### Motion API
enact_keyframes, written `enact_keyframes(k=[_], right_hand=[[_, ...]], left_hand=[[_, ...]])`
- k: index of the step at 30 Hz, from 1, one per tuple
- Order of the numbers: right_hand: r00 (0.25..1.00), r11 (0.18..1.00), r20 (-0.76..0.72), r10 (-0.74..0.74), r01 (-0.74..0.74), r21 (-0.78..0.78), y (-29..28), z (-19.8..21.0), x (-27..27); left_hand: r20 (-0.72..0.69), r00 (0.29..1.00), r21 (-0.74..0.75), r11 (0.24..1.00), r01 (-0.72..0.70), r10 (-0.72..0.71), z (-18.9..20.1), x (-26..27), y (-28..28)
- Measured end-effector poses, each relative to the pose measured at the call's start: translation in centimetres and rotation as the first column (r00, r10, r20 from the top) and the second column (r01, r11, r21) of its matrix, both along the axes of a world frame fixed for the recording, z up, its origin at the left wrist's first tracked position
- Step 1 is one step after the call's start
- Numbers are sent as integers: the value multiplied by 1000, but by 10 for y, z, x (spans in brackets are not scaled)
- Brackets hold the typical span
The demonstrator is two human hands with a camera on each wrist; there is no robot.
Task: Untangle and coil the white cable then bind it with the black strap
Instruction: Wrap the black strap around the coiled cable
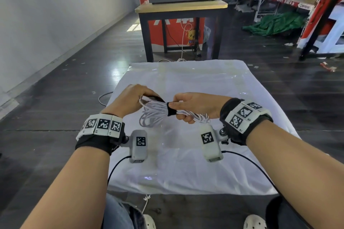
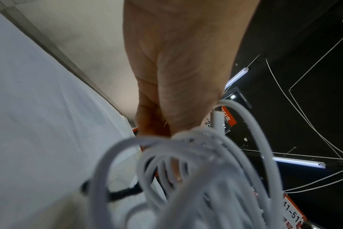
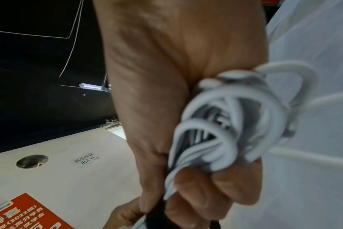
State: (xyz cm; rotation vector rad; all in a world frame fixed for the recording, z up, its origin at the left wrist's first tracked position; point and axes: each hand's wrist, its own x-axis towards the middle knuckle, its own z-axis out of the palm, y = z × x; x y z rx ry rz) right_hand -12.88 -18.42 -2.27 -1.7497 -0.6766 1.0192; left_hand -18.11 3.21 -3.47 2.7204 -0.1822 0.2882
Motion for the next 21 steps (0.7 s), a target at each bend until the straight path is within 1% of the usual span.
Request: enact_keyframes(k=[2, 4, 5, 6, 7, 8, 9, 10, 11, 12, 13, 14, 15, 17, 19, 21], right_hand=[[997, 998, 77, 20, -16, -59, 1, 0, 1], [988, 993, 146, 45, -29, -111, 2, 1, 0], [983, 991, 173, 58, -35, -133, 2, 2, 0], [977, 987, 200, 71, -40, -156, 3, 2, 0], [970, 982, 230, 83, -40, -182, 3, 3, 0], [961, 978, 262, 93, -38, -207, 3, 3, -1], [950, 973, 296, 104, -35, -230, 4, 3, -2], [936, 967, 332, 119, -33, -252, 4, 3, -2], [918, 961, 371, 140, -36, -274, 5, 3, -3], [897, 955, 409, 167, -43, -295, 7, 3, -4], [876, 947, 440, 197, -54, -316, 9, 3, -5], [856, 939, 463, 228, -68, -337, 12, 2, -5], [840, 932, 479, 256, -82, -354, 15, 0, -5], [813, 923, 507, 285, -90, -374, 20, -4, -3], [792, 923, 544, 277, -62, -379, 20, -7, 0], [793, 930, 554, 253, -41, -366, 18, -9, 4]], left_hand=[[-2, 1000, -17, 1000, 3, -3, 2, -2, -1], [-35, 999, -27, 1000, -14, 13, 1, -3, 1], [-65, 997, -71, 997, -37, 32, 1, -3, 3], [-118, 991, -165, 983, -82, 63, 3, -4, 4], [-176, 980, -297, 944, -141, 91, 6, -5, 2], [-228, 969, -448, 873, -194, 98, 9, -7, 0], [-276, 958, -585, 777, -231, 77, 13, -9, -5], [-309, 950, -687, 683, -247, 33, 16, -11, -9], [-314, 950, -747, 620, -241, -9, 19, -12, -14], [-300, 954, -764, 606, -222, -28, 20, -12, -19], [-276, 961, -759, 618, -204, -21, 19, -12, -23], [-251, 968, -747, 634, -199, 9, 18, -11, -28], [-233, 971, -747, 632, -209, 46, 16, -10, -32], [-191, 977, -781, 587, -211, 97, 15, -7, -38], [-133, 983, -829, 529, -180, 126, 17, -8, -40], [-74, 989, -872, 473, -128, 132, 20, -10, -40]])
